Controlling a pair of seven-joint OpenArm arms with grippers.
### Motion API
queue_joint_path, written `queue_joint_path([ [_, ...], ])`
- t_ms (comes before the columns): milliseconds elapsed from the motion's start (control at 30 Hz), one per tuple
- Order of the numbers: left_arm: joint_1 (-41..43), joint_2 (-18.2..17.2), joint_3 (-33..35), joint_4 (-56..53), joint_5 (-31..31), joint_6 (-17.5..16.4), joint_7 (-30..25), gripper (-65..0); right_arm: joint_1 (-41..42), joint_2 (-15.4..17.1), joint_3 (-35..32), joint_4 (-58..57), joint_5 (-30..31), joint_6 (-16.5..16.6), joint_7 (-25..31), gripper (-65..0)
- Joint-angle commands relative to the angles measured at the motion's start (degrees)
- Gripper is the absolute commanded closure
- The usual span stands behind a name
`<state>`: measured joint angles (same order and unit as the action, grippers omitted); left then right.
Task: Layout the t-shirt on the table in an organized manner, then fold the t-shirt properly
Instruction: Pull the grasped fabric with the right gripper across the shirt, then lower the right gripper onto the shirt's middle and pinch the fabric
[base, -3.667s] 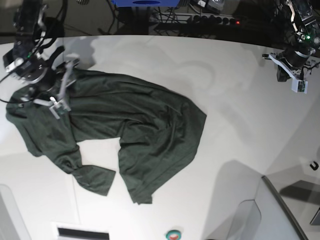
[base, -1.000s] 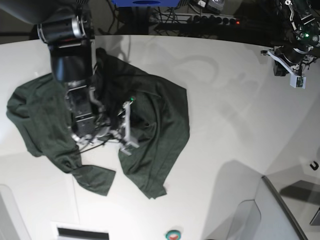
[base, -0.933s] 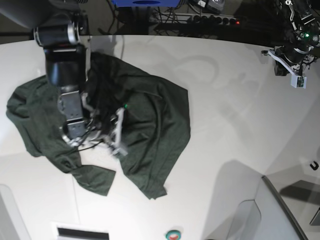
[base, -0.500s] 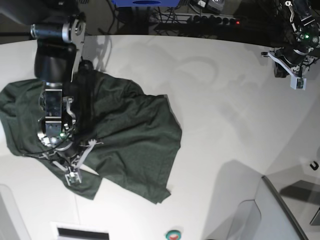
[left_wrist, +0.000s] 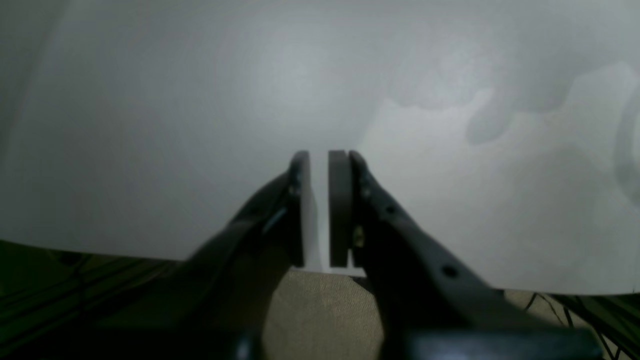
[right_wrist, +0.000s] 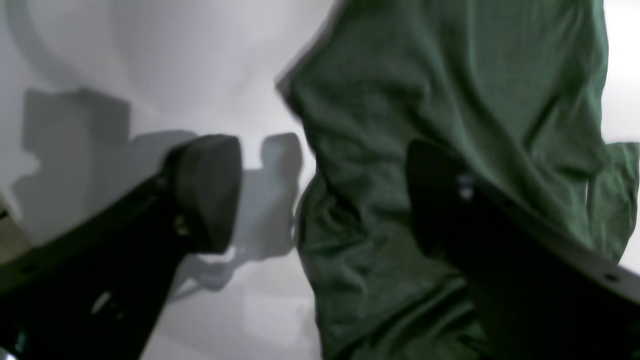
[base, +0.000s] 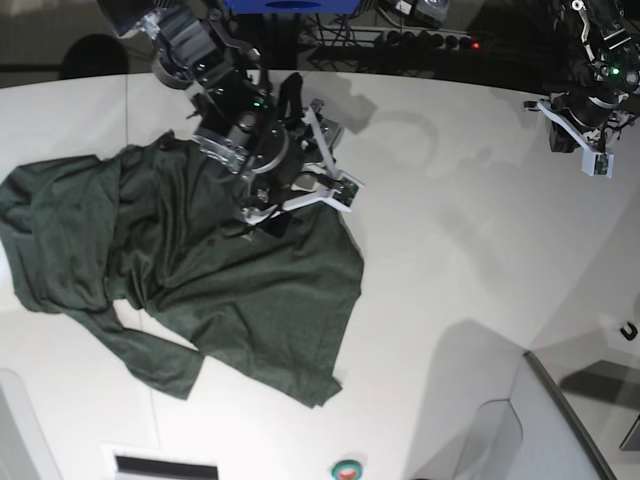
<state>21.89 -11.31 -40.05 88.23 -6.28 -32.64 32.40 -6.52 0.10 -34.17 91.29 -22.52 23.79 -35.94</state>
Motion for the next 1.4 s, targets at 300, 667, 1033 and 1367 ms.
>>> queue_joint_path([
  [300,0.1,-0.6,-0.3,0.9,-0.6,0.2,-1.0,-7.2,8.4,-7.4,0.1,-16.8,0.8,-5.6,2.1,-41.9],
  [667,0.1,-0.6,-0.3,0.8,-0.6,0.2,-1.0,-7.2,11.9,-7.1,3.1,-21.9,8.1,-5.7,1.5,-0.5],
  [1033,0.1,-0.8,-0.3,0.8,-0.6,0.2,-1.0,-7.2,3.7,-7.0,2.5,-3.6,8.1,-0.3,-5.2,-0.9],
  [1367,0.0,-0.9,-0.3,0.8,-0.6,0.2,-1.0,-7.2,11.6,-7.3,8.0,-6.8,8.1,4.5,-7.4,-1.5],
])
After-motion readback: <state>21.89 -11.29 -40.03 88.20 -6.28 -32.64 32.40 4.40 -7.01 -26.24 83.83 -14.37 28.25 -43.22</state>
